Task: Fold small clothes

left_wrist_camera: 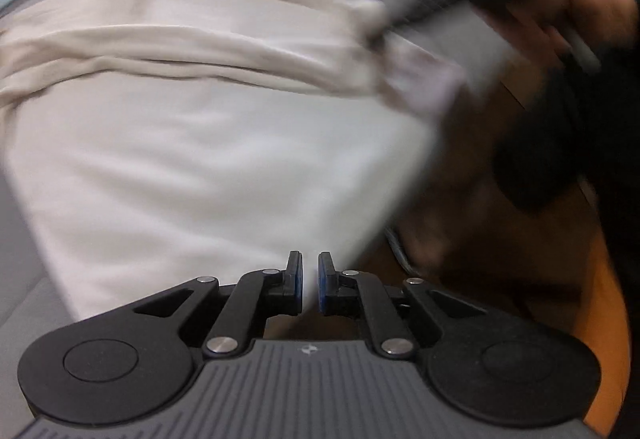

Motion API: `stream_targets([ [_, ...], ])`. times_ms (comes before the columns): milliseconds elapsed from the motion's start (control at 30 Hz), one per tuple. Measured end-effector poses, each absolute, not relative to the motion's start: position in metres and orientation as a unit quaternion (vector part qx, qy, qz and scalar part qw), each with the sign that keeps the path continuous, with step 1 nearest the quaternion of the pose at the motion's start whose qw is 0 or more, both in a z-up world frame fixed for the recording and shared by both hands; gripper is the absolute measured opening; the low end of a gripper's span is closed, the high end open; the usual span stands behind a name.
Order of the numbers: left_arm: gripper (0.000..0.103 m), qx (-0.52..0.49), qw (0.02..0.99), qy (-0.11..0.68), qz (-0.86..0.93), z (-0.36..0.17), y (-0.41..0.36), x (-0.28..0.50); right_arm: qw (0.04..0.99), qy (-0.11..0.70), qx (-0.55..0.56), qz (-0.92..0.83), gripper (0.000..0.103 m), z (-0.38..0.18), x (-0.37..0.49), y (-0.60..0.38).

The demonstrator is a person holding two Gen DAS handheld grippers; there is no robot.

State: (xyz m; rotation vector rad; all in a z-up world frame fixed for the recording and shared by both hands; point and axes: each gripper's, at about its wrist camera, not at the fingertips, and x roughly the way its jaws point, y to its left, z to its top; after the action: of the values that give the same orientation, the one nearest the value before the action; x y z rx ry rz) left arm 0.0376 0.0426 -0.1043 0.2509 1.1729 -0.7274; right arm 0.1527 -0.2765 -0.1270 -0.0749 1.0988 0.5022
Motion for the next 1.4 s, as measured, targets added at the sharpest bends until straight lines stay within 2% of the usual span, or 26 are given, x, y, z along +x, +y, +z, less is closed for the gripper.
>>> stream_targets([
  [67,0.010,0.130,0.768,0.565,-0.272,-0.116,0.054,0.049,0.818,0.527,-0.035,0.230,0.016,-0.130,0.150,-0.282],
  [167,0.014,0.175,0.730,0.624,-0.218,-0.147,0.061,0.049,0.810,0.548,-0.055,0.202,0.018,-0.142,0.146,-0.290],
  [300,0.020,0.155,0.755,0.598,-0.221,-0.130,0.056,0.053,0.814,0.544,-0.046,0.197,0.019,-0.142,0.147,-0.293],
  [400,0.020,0.142,0.777,0.575,-0.216,-0.117,0.052,0.060,0.826,0.530,-0.024,0.193,0.032,-0.137,0.153,-0.292],
  [467,0.020,0.137,0.784,0.567,-0.211,-0.112,0.046,0.061,0.832,0.522,-0.014,0.187,0.056,-0.136,0.156,-0.289],
  [533,0.021,0.143,0.792,0.557,-0.206,-0.108,0.042,0.062,0.843,0.511,-0.022,0.169,0.066,-0.135,0.159,-0.285],
  [600,0.030,0.145,0.799,0.550,-0.197,-0.105,0.037,0.064,0.847,0.505,-0.023,0.163,0.066,-0.136,0.163,-0.281],
  [700,0.031,0.134,0.807,0.547,-0.178,-0.101,0.043,0.071,0.846,0.507,0.014,0.166,0.066,-0.145,0.168,-0.284],
  [733,0.031,0.129,0.810,0.547,-0.169,-0.100,0.044,0.074,0.841,0.514,0.025,0.166,0.064,-0.150,0.170,-0.284],
  [800,0.031,0.123,0.814,0.545,-0.160,-0.100,0.048,0.080,0.824,0.540,0.020,0.168,0.049,-0.159,0.177,-0.277],
  [867,0.031,0.116,0.822,0.535,-0.156,-0.095,0.048,0.085,0.832,0.523,0.012,0.186,0.019,-0.155,0.179,-0.269],
  [900,0.031,0.113,0.827,0.528,-0.157,-0.090,0.048,0.085,0.835,0.515,0.009,0.193,0.008,-0.153,0.181,-0.266],
  [933,0.031,0.108,0.835,0.515,-0.163,-0.084,0.046,0.086,0.842,0.505,0.014,0.190,0.002,-0.150,0.183,-0.266],
  [1167,0.032,0.067,0.880,0.394,-0.258,-0.045,-0.001,0.089,0.835,0.435,0.237,0.240,0.002,-0.117,0.199,-0.303],
  [1233,0.037,0.072,0.882,0.376,-0.273,-0.044,-0.025,0.091,0.824,0.425,0.275,0.255,0.002,-0.114,0.200,-0.308],
  [1300,0.049,0.079,0.887,0.362,-0.276,-0.046,-0.047,0.095,0.818,0.415,0.294,0.269,0.002,-0.110,0.200,-0.309],
  [1400,0.056,0.080,0.895,0.344,-0.273,-0.054,-0.075,0.105,0.813,0.405,0.309,0.283,0.001,-0.105,0.200,-0.311],
])
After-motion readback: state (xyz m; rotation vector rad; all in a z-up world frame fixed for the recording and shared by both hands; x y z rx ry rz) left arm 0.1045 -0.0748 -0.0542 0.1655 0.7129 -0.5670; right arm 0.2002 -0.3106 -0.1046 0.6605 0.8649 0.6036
